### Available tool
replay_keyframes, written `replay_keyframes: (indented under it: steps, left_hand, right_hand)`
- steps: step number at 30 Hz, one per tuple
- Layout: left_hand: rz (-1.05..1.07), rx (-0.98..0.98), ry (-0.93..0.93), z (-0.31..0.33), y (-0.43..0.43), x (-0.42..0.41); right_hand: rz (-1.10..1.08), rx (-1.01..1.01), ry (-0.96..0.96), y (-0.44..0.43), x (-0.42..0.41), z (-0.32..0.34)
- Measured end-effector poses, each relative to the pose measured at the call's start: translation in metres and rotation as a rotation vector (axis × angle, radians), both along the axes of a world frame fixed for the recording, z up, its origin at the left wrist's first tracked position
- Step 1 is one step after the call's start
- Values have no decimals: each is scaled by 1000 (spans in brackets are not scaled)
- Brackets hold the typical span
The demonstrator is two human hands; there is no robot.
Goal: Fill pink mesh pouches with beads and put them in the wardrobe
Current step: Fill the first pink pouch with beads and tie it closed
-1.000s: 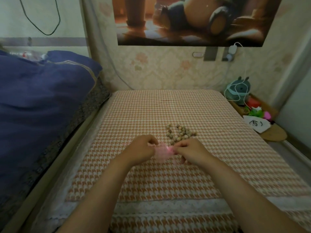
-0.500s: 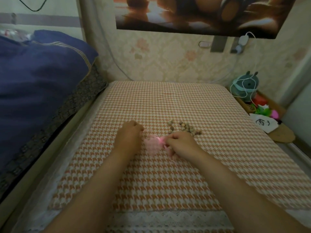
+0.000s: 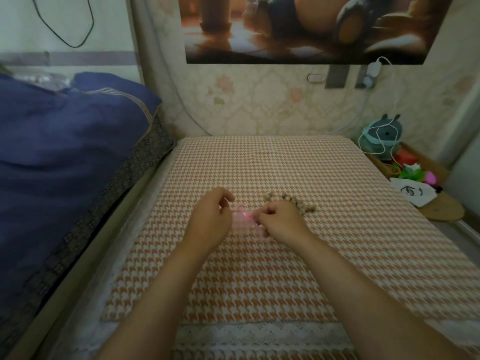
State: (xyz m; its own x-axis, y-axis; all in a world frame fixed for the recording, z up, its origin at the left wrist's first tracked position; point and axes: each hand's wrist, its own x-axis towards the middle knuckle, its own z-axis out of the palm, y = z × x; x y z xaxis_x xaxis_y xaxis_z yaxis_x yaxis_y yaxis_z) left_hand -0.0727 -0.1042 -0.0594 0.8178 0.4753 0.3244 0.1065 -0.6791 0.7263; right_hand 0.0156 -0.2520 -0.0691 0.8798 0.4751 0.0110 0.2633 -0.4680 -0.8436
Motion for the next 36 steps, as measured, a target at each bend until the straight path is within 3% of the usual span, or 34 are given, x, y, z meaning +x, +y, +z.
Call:
replay_keyframes:
  steps: [3, 8, 10, 13, 14, 18, 22, 27, 36]
  left_hand:
    - [-36, -168, 84, 1, -22, -6]
    - [-1, -281, 143, 4, -22, -5]
    - [-35, -190, 178, -1, -11, -6]
    - [-66, 156, 243, -11, 2, -10]
    - [-81, 183, 244, -13, 5, -10]
    - [-28, 103, 220, -9, 3, 0]
    - [-116, 70, 257, -8, 0, 8]
    - [-140, 73, 227, -4, -3, 10]
    - [-225, -105, 149, -2, -12, 4]
  right_hand:
    - [74, 59, 25, 0, -8, 7]
    - [107, 42, -37, 2, -17, 10]
    - [134, 22, -17, 4, -15, 11]
    - [183, -24, 11, 7, -12, 11]
    - [194, -44, 5, 8, -11, 9]
    - [219, -30, -4, 9, -6, 4]
    - [253, -5, -11, 1, 0, 2]
    - [352, -193, -255, -13, 2, 8]
    - [335, -400, -356, -24, -3, 23]
